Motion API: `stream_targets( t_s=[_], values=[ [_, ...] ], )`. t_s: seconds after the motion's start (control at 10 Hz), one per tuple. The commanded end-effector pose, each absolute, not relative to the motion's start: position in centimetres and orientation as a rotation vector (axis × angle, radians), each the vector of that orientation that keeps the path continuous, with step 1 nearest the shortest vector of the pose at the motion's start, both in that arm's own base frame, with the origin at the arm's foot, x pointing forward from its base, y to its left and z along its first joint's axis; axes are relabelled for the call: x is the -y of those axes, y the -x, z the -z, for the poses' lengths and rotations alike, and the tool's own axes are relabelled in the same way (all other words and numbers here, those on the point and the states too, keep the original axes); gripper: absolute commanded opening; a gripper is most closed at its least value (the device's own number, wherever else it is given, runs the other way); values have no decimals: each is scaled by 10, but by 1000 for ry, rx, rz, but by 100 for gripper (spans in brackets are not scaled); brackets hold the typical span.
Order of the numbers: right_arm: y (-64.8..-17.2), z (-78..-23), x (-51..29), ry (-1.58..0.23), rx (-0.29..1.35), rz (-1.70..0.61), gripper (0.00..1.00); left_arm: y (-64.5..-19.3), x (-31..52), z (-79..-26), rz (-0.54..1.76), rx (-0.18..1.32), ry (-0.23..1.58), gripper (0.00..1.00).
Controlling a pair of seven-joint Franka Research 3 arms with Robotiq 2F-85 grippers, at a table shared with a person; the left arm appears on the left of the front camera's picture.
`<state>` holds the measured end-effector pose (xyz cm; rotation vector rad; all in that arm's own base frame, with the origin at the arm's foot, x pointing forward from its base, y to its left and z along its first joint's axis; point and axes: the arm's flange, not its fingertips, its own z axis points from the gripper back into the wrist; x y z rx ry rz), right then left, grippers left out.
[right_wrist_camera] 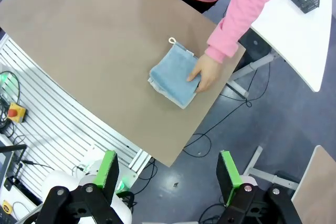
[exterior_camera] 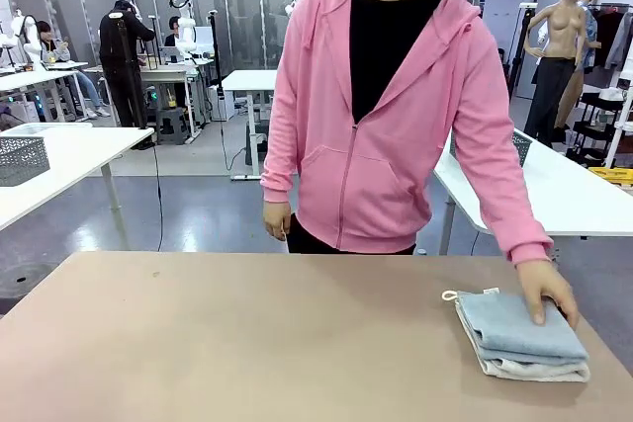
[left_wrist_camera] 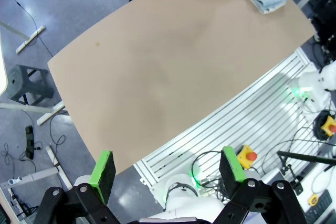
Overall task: Fold the towels and place them in the basket.
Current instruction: Stack the folded Towel with hook on the right side of the table.
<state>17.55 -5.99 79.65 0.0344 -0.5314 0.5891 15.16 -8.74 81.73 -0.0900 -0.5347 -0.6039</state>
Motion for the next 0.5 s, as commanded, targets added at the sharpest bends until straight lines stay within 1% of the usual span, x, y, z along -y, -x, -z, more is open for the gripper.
stream_targets(
  t_s=[0.0,0.4],
  values=[
    [-178,-796,60,-26,535,-569,93,-151,87,-819,612,537,85,100],
    [-178,-796,60,-26,535,-569,93,-151,87,-819,612,537,85,100]
  ],
)
